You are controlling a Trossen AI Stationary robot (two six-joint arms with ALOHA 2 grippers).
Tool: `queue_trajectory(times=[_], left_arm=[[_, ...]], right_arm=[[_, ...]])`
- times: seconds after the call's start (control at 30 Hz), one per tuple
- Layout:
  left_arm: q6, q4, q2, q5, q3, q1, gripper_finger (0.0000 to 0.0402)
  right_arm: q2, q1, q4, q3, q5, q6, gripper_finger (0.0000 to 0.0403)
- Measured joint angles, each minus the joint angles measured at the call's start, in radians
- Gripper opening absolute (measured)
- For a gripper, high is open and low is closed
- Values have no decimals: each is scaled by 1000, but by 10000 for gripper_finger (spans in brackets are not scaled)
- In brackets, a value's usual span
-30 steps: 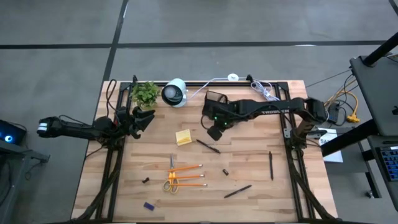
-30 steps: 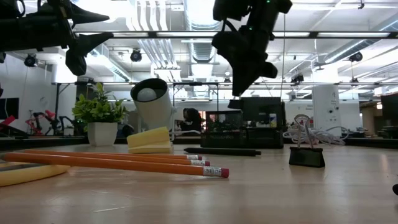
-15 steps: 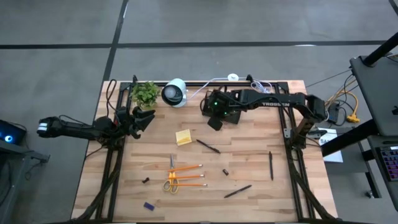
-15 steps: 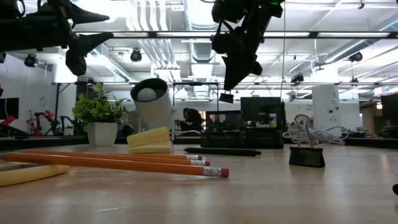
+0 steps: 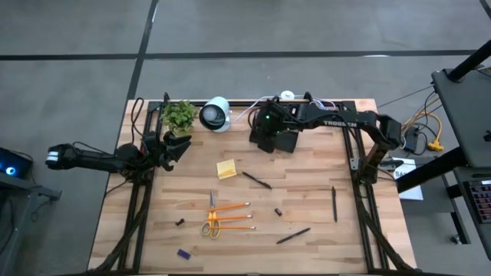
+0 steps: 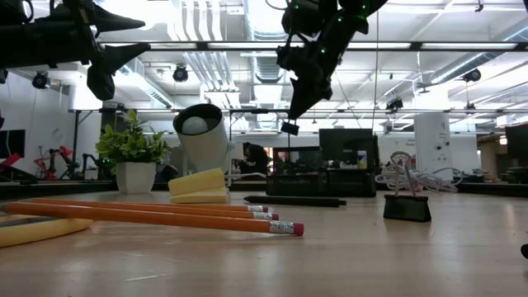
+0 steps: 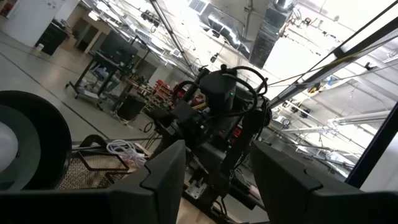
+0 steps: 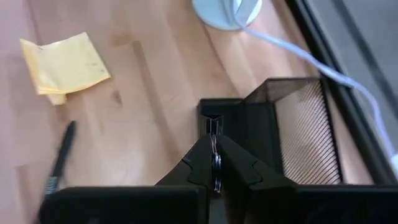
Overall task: Pick and place office supplies into organizer
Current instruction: Put the top right binder clip into the desk organizer
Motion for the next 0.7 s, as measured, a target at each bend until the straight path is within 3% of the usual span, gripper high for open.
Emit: queue_trajectory(times=[0.2,0.7], left_arm=[[0,0,0,0,0,0,167],[0,0,-1,-1,0,0,167]], right_arm=[[2,-8,57,-30,-23,-127,8],[129,-43,56,-32,-23,-183,8]])
